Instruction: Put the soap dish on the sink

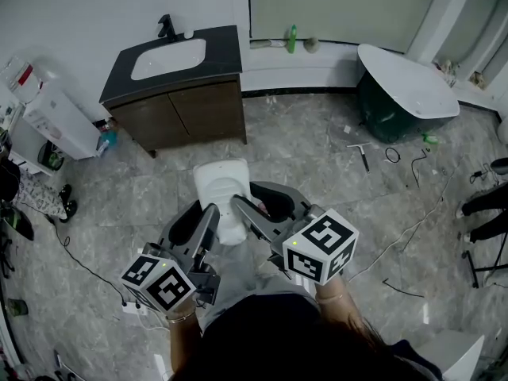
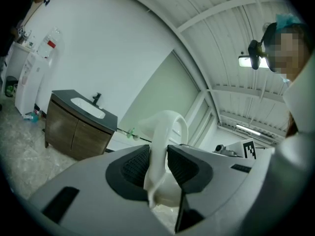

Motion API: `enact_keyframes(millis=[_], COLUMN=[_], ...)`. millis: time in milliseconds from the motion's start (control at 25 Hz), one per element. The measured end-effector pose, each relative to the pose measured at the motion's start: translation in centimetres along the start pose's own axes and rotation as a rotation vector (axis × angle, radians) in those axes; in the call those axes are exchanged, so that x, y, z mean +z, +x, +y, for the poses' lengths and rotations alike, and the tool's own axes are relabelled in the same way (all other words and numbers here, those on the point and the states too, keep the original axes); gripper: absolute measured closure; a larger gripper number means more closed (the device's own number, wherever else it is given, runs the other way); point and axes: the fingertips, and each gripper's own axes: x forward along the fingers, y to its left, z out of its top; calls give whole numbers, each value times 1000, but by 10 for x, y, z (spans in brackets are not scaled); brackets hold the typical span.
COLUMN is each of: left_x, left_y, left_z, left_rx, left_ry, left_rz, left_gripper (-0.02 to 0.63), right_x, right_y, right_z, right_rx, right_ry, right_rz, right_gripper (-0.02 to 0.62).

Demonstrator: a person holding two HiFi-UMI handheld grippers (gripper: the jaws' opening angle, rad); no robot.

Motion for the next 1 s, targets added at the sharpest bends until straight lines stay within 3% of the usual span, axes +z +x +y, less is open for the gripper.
enact_keyframes(millis=[200,480,760,1000], left_x=[30,106,156,168], left_y=[41,100,150,196], left_z=[45,109,156,189], left_rx=[-14,-60,-102,-123], left_ry=[-12,-10,37,16], left_rz=[-9,-44,-38,7], left_gripper=[497,497,495,495], right_x=[15,66,99,104], right_y=[53,140,203,237], right_z=[-38,-86,-129,-173], right_rx=[-19,-51,-69,-99], right_ry=[8,-23,-9,25], right_rz=[7,-32,-60,-40], right_gripper=[479,479,479,479])
